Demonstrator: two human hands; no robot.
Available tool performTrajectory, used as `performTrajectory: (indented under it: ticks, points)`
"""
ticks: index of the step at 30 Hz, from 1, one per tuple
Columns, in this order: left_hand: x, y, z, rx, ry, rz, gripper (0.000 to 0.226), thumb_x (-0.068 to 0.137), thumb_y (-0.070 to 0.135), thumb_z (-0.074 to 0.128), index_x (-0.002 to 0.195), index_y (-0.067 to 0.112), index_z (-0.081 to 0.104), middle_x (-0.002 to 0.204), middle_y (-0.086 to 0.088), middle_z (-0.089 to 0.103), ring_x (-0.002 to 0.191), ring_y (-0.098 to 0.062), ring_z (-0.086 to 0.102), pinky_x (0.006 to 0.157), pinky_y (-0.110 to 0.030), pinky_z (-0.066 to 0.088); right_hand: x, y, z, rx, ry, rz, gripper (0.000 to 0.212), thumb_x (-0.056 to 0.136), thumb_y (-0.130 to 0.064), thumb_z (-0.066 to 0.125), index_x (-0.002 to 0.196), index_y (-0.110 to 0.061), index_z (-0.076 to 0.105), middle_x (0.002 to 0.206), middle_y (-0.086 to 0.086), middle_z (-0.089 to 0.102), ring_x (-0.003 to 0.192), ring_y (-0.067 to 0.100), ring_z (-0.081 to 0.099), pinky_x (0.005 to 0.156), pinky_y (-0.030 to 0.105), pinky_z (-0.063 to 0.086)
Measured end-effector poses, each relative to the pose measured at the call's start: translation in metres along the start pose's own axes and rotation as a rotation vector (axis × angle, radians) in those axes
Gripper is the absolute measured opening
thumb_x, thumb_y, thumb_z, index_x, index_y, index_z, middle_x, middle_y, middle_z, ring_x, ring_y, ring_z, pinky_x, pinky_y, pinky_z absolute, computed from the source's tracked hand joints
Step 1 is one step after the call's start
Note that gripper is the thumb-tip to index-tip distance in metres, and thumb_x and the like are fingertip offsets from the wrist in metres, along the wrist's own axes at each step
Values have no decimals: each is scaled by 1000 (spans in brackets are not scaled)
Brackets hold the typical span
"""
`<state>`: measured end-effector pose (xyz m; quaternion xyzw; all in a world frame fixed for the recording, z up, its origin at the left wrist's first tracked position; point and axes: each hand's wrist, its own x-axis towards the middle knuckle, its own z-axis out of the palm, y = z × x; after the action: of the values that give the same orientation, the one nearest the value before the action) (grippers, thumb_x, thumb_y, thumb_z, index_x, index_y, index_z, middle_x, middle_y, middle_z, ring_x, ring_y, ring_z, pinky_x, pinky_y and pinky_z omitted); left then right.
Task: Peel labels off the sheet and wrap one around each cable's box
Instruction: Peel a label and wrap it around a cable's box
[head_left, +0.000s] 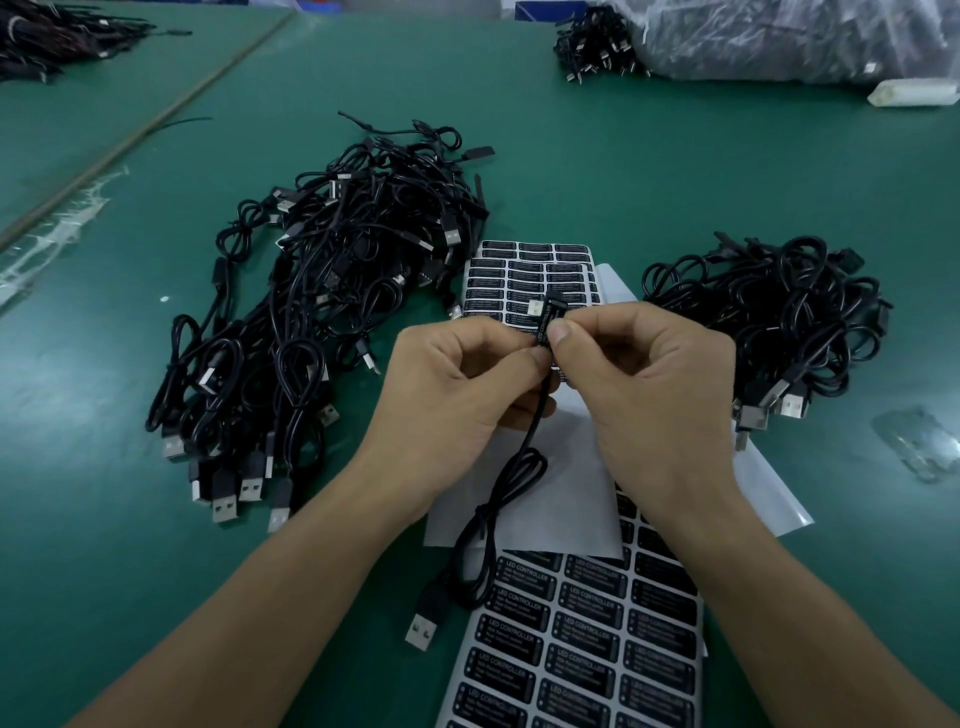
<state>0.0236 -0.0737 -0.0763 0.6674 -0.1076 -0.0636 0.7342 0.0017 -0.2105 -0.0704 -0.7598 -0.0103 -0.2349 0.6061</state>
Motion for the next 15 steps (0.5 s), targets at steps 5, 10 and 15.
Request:
performTrajectory:
  ticks: [5,10,15]
  points:
    - [0,0,1,7,-5,-15,11,90,3,70,80,3,74,73,-13,75,60,-16,71,56,-21,55,1,1,-1,34,9,54,17,88,-8,73,76,-20,74,67,-7,72,60,4,65,60,16,51]
    - [1,1,1,10,-5,-5,12,90,4,70,78,6,75,72,-11,75,60,-16,71,56,-20,55,2,0,-2,31,12,48,16,88,-8,73,77,-20,75,69,-6,73,62,6,67,61,15,51]
    - [1,1,0,-3,-3,-11,15,90,4,70,76,8,75,70,-9,74,60,-15,70,56,-20,54,2,0,-2,18,-17,34,18,89,-8,71,77,-22,73,71,-5,72,62,4,65,62,15,51]
